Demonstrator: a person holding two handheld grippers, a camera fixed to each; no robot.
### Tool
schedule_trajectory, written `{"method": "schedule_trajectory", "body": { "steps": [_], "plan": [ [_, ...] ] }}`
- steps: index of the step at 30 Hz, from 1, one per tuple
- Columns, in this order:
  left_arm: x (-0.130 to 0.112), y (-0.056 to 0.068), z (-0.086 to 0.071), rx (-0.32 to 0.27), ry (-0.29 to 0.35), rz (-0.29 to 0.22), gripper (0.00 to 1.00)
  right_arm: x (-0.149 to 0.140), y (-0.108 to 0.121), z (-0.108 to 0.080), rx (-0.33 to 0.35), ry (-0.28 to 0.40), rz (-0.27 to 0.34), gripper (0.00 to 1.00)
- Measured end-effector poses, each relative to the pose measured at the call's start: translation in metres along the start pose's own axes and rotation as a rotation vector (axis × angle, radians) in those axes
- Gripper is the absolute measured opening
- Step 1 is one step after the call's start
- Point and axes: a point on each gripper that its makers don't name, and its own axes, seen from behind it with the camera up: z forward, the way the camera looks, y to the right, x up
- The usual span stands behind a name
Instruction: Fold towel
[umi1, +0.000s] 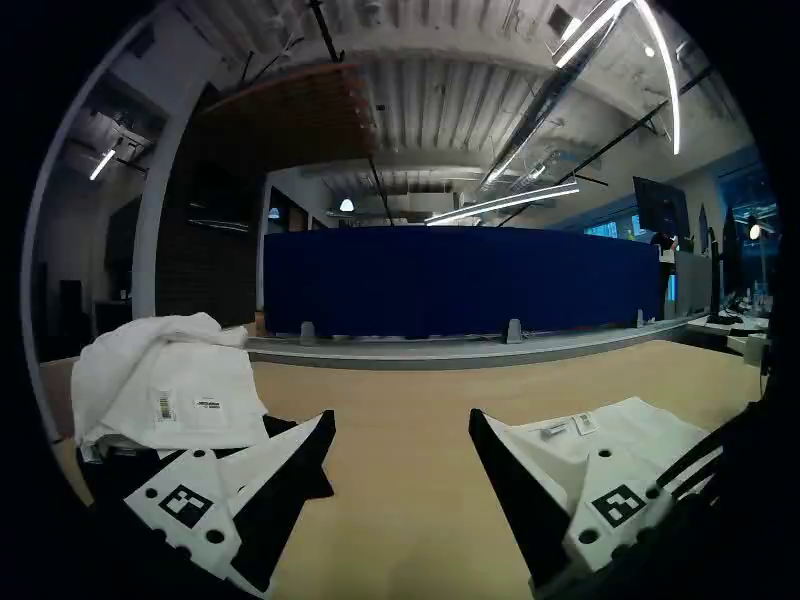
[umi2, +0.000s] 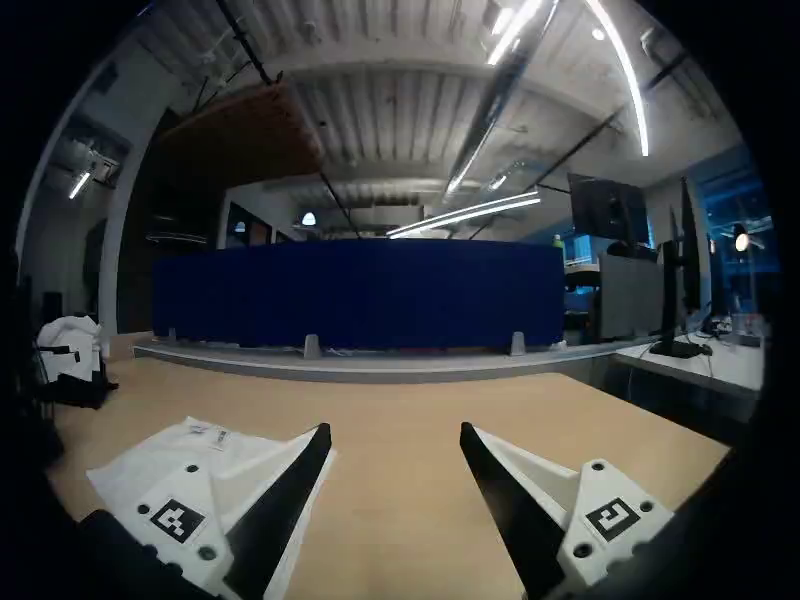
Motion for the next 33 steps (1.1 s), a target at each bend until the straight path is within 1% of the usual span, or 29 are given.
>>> {"method": "schedule_trajectory", "body": {
  "steps": [33],
  "plan": [
    [0.0002,0.0022,-0.0010,0.000,0.000,-0.001,0.99,-0.0010,-0.0001,-0.0019,0.000,0.000,0.000,1.00]
  ]
}}
